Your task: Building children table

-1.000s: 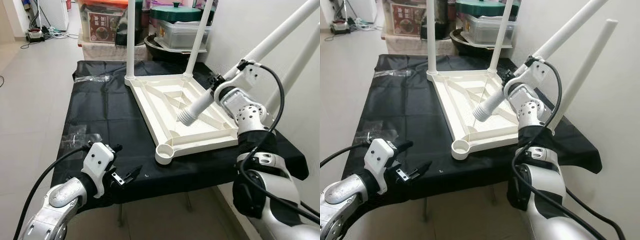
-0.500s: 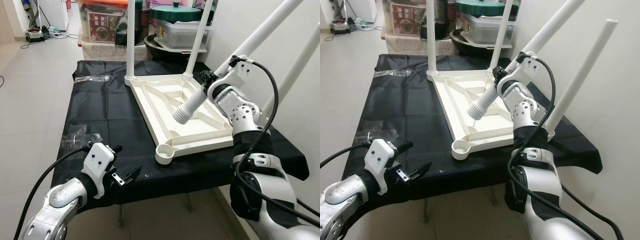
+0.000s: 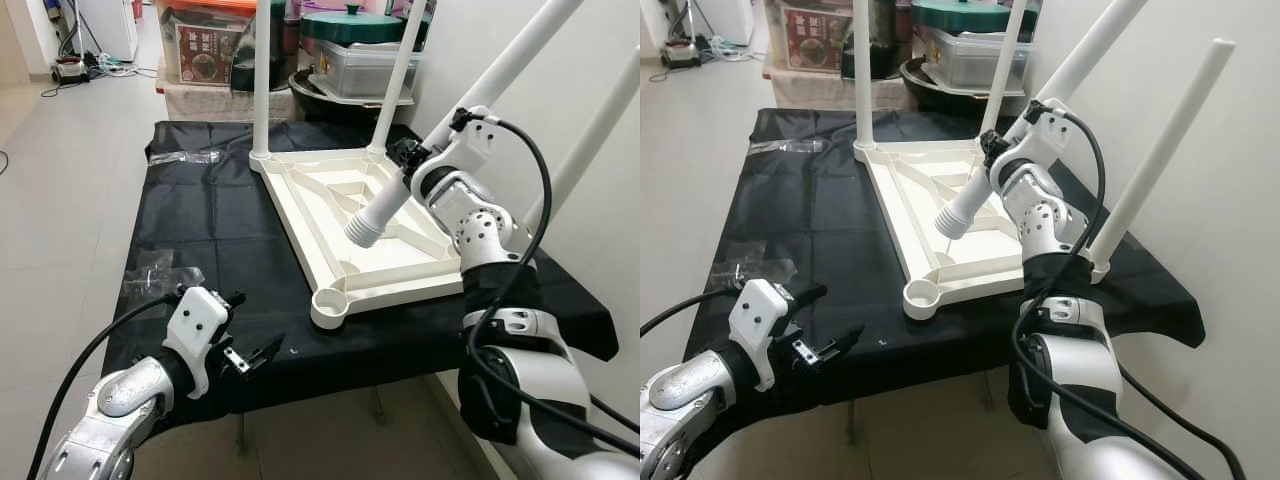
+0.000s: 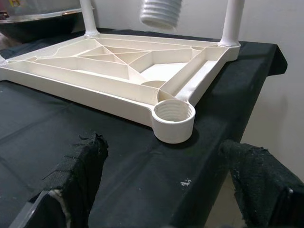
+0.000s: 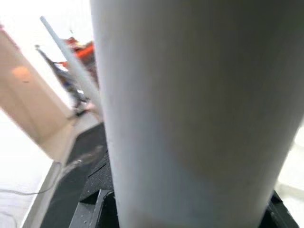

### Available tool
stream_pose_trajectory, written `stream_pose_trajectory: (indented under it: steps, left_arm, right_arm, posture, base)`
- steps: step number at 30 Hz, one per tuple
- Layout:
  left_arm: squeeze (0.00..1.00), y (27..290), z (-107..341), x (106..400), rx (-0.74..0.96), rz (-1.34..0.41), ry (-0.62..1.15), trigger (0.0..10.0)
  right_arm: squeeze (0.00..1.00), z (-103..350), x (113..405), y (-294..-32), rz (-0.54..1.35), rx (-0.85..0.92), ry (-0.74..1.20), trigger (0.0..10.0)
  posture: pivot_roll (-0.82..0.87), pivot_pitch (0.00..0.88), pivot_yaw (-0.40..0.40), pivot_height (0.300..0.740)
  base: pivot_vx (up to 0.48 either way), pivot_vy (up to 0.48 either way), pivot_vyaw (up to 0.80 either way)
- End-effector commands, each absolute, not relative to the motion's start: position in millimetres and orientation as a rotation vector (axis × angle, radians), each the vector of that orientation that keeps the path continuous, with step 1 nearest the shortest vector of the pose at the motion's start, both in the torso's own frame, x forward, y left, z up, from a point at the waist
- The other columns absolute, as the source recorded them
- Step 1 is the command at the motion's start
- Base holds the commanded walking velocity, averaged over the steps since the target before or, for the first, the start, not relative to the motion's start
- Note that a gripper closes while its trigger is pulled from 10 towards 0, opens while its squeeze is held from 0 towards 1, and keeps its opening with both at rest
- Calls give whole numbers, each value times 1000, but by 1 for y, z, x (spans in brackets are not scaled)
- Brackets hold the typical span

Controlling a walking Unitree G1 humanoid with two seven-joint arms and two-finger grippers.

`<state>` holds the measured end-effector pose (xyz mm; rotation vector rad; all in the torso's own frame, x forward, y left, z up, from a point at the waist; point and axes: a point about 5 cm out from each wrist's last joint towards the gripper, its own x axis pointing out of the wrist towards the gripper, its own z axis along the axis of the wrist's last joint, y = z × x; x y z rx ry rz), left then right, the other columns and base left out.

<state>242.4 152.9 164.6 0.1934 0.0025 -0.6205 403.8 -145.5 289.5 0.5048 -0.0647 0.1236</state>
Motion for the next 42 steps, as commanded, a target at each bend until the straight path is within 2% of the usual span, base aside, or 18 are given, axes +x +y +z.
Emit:
stream_pose_trajectory:
  steps: [1,3,5,7,8,9,11,13,15,18,21,22,25,30,35,38,42]
  left_arm:
    - [0,150,164,239,185,-640,7,10000]
    - [0,150,164,239,185,-640,7,10000]
    - [0,157,164,238,182,-616,10,10000]
    - [0,160,164,238,180,-601,11,10000]
    - [0,175,164,240,179,-511,16,10000]
    - [0,175,164,240,179,-511,16,10000]
    - [0,203,162,241,173,-341,31,10000]
    - [0,203,162,241,173,-341,31,10000]
    - [0,235,150,231,180,-175,87,10000]
    - [0,247,138,221,186,-104,135,10000]
    - [0,249,134,218,190,-91,151,10000]
    - [0,244,132,219,168,-87,152,10000]
    - [0,243,131,219,161,-87,151,10000]
    - [0,226,133,225,135,-116,122,10000]
    - [0,222,134,226,129,-124,112,10000]
    - [0,217,135,226,118,-147,103,10000]
    - [0,212,135,225,112,-167,96,10000]
  right_arm:
    - [0,294,399,-142,183,399,-137,10000]
    - [0,294,399,-142,183,399,-137,10000]
    - [0,289,393,-135,268,255,-171,10000]
    - [0,286,391,-132,299,212,-176,10000]
    - [0,280,386,-131,319,104,-205,10000]
    - [0,280,386,-131,319,104,-205,10000]
    - [0,268,377,-127,360,-20,-230,10000]
    - [0,268,377,-127,360,-20,-230,10000]
    - [0,254,367,-118,422,-56,-233,10000]
    - [0,245,357,-107,477,-36,-242,10000]
    - [0,241,354,-103,494,-22,-243,10000]
    - [0,231,346,-88,557,-8,-241,10000]
    - [0,228,344,-84,575,-3,-241,10000]
    - [0,213,346,-74,596,-44,-253,10000]
    - [0,210,347,-76,592,-84,-263,10000]
    - [0,203,351,-92,563,-163,-258,10000]
    - [0,196,350,-101,544,-181,-239,10000]
  posture:
    - [115,0,-134,740]
    - [115,0,-134,740]
    - [115,0,-135,740]
    - [116,0,-138,740]
    - [118,0,-141,740]
    - [118,0,-141,740]
    - [125,0,-145,740]
    - [125,0,-145,740]
    - [138,0,-150,740]
    - [146,0,-152,740]
    - [146,0,-152,740]
    - [157,0,-158,740]
    - [157,0,-158,740]
    - [168,0,-161,740]
    - [172,0,-162,740]
    - [171,0,-162,740]
    - [162,0,-159,740]
  base:
    - [0,0,0]
    - [0,0,0]
    - [0,0,0]
    - [0,0,0]
    - [0,0,0]
    - [0,0,0]
    - [0,0,0]
    - [0,0,0]
    - [0,0,0]
    - [0,0,0]
    - [0,0,0]
    - [0,0,0]
    - [0,0,0]
    - [0,0,0]
    - [0,0,0]
    - [0,0,0]
    - [0,0,0]
